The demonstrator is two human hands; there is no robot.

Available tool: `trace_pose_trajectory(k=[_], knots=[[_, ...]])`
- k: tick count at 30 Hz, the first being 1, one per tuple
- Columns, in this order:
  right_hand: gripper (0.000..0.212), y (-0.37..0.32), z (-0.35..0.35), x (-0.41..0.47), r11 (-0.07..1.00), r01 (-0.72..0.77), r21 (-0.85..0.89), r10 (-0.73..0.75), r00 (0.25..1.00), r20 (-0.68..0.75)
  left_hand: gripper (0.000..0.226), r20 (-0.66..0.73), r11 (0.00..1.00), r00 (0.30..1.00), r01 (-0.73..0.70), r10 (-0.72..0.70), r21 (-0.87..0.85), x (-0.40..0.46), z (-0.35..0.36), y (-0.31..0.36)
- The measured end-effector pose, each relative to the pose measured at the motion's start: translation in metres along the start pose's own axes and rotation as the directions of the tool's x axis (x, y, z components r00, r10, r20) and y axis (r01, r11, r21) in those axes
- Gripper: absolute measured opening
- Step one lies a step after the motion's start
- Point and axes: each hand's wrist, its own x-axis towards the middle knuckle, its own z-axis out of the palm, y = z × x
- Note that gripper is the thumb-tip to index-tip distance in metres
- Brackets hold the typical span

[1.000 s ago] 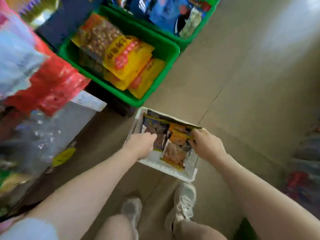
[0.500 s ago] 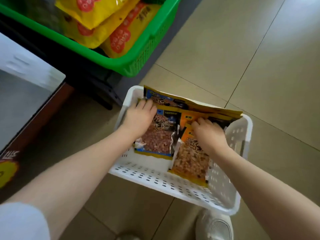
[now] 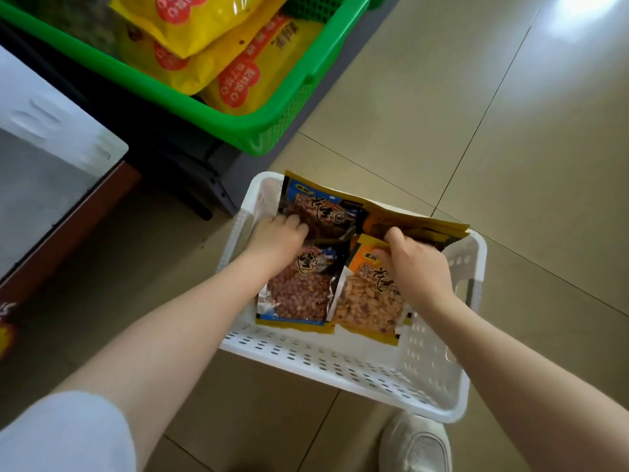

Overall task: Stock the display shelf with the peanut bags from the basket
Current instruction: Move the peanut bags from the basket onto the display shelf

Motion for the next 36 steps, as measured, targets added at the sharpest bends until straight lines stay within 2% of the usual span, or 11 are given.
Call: trace_pose_trajectory(k=[2,6,9,11,13,17,21,24,28,32,36], knots=[[0.026,0.001,0.009,-0.010,0.998,-0.063,0.029,0.064,0.997,-0.043,0.032,0.032,0.999,0.998,-0.045,0.045,-0.009,-0.007,0.001,0.004],[0.026,0.005,0.019,-0.017,0.994,-0.098,0.040,0.094,0.990,0.109,0.038,0.075,0.999,0.996,-0.043,0.041,0.022,-0.011,-0.007,0.008],[0.023,0.007,0.006,-0.013,0.994,-0.071,0.080,0.057,0.985,0.165,0.034,-0.111,0.990,0.986,-0.117,0.125,0.077,-0.017,-0.016,0.002],[0.022,0.003,-0.007,-0.011,0.997,-0.004,0.074,-0.012,0.978,0.210,0.022,-0.225,0.976,0.953,-0.178,0.202,0.123,-0.024,-0.019,-0.005],[0.023,-0.001,-0.022,-0.008,0.996,0.055,0.067,-0.069,0.973,0.219,0.014,-0.287,0.966,0.926,-0.208,0.246,0.155,-0.030,-0.024,-0.012],[0.023,-0.008,-0.043,0.001,0.991,0.125,0.048,-0.132,0.971,0.201,0.023,-0.393,0.952,0.873,-0.218,0.288,0.213,-0.039,-0.048,-0.024],[0.025,-0.013,-0.073,0.004,0.992,0.070,0.101,-0.086,0.984,0.159,0.019,-0.451,0.948,0.834,-0.273,0.318,0.163,-0.062,-0.079,-0.029],[0.024,-0.024,-0.123,0.001,0.992,-0.007,0.128,-0.018,0.981,0.194,0.021,-0.367,0.951,0.878,-0.272,0.309,0.150,-0.096,-0.114,-0.029],[0.033,-0.040,-0.225,-0.012,0.991,-0.033,0.129,0.000,0.968,0.251,0.020,-0.286,0.969,0.931,-0.187,0.228,0.163,-0.148,-0.198,-0.032],[0.037,-0.070,-0.353,-0.030,0.993,0.048,0.109,-0.076,0.959,0.274,0.016,-0.264,0.980,0.946,-0.163,0.188,0.111,-0.213,-0.324,-0.038],[0.038,-0.111,-0.486,-0.033,0.973,0.157,0.168,-0.189,0.962,0.199,0.025,-0.231,0.992,0.965,-0.109,0.122,0.065,-0.285,-0.446,-0.045]])
